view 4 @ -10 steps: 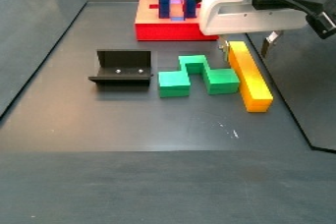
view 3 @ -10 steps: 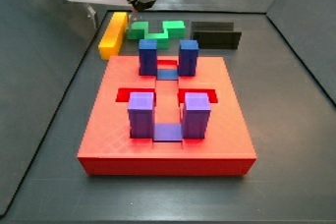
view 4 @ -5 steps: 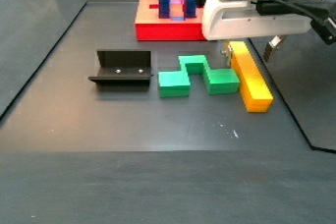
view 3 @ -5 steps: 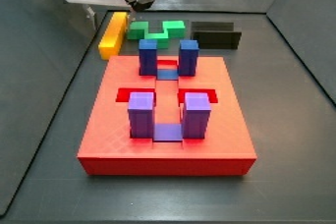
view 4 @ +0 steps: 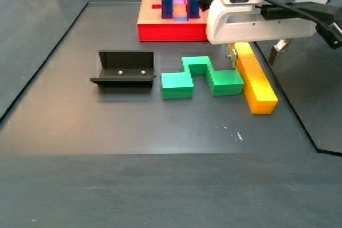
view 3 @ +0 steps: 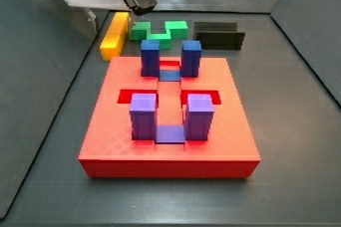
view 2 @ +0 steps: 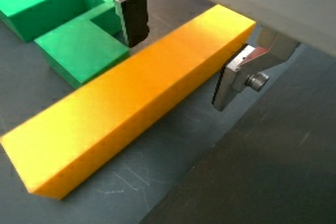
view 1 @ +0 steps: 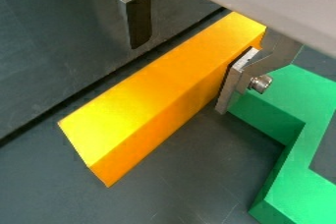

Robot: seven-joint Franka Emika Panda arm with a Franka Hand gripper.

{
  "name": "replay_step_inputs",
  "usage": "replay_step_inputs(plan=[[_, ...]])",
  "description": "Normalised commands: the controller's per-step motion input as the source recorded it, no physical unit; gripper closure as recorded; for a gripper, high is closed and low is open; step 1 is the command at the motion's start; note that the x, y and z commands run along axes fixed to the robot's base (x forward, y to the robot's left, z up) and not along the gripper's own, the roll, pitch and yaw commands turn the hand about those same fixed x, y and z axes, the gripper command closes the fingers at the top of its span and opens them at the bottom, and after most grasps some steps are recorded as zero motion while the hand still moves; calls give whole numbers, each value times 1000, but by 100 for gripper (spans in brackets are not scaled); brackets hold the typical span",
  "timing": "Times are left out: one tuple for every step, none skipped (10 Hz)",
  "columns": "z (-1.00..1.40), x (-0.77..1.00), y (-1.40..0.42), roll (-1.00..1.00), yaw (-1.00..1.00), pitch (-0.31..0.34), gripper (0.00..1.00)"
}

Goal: Pick up the yellow object. Move up. Move to above the board. Insert the yellow object.
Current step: Pick up the yellow object.

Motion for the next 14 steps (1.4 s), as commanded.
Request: replay_step_inputs(plan=[[-263,0,46,66,0,19,0],[-231,0,63,57,0,26,0],[-143,-34,91,24,0,21,0],[0,0,166,0,0,30,0],[0,0,143,0,-37,20,0],[0,-31,0,7,-69,0,0],[0,0,0,6,0,0,0],[-26,-66,0,7,0,0,0],[0,0,0,14,0,0,0],[0,0,0,29,0,0,0],[0,0,0,0,0,0,100],[0,0,0,0,0,0,100],[0,0,0,0,0,0,100],[0,0,0,0,0,0,100]])
